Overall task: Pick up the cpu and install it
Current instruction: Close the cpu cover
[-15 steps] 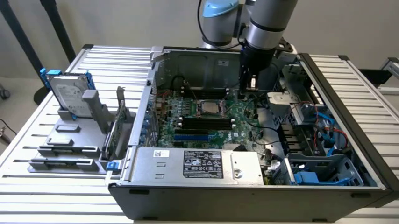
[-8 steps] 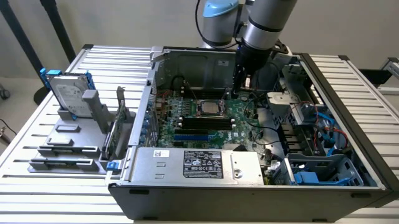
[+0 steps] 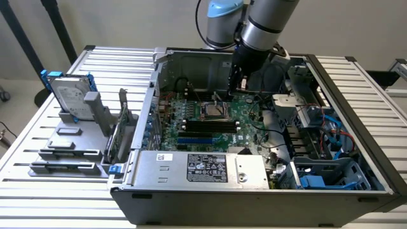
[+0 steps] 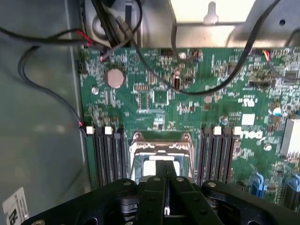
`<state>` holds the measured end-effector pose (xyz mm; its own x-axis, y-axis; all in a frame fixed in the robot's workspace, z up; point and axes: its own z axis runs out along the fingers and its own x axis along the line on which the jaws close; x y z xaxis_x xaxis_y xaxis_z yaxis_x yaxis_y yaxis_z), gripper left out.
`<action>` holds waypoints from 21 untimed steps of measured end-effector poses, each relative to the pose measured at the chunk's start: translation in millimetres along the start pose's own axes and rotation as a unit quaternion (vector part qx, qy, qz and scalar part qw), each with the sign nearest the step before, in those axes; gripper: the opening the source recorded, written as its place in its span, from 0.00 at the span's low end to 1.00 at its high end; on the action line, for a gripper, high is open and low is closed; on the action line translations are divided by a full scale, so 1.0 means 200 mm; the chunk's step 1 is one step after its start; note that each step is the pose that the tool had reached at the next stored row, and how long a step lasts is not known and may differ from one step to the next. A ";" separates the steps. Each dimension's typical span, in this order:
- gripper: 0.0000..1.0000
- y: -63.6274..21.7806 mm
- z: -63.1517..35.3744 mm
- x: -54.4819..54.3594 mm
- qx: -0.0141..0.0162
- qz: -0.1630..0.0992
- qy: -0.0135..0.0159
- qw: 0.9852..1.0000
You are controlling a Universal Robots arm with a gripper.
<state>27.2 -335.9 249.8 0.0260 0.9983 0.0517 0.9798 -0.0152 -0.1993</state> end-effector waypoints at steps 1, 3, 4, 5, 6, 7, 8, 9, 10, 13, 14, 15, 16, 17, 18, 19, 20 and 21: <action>0.11 -0.014 0.004 0.00 0.004 0.000 0.000 1.000; 0.11 -0.045 0.014 0.00 0.011 0.001 0.000 1.000; 0.11 -0.062 0.020 0.00 0.013 0.001 0.000 1.000; 0.11 -0.082 0.027 0.00 0.015 0.001 0.000 1.000; 0.11 -0.103 0.035 0.00 0.017 0.001 0.000 1.000; 0.11 -0.123 0.042 0.00 0.019 0.001 0.000 1.000; 0.11 -0.143 0.050 -0.01 0.021 0.001 0.000 1.000; 0.11 -0.163 0.057 -0.01 0.023 0.001 0.000 1.000; 0.11 -0.182 0.064 -0.01 0.025 0.001 0.000 1.000; 0.11 -0.225 0.083 -0.01 0.031 0.002 0.000 1.000; 0.11 -0.231 0.090 -0.01 0.032 0.002 -0.001 0.999; 0.11 -0.231 0.098 -0.01 0.033 0.002 -0.001 0.999; 0.11 -0.229 0.106 -0.01 0.033 0.002 -0.001 0.999; 0.11 -0.228 0.115 -0.01 0.033 0.002 0.000 0.999; 0.11 -0.226 0.123 -0.01 0.033 0.002 -0.001 0.999; 0.11 -0.225 0.131 -0.01 0.034 0.002 0.000 0.999; 0.11 -0.224 0.138 -0.01 0.034 0.002 -0.001 0.999; 0.11 -0.223 0.145 -0.01 0.034 0.002 -0.001 0.999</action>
<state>-22.4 -336.2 230.1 0.0295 0.9983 0.0497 0.9639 -0.0152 -0.2659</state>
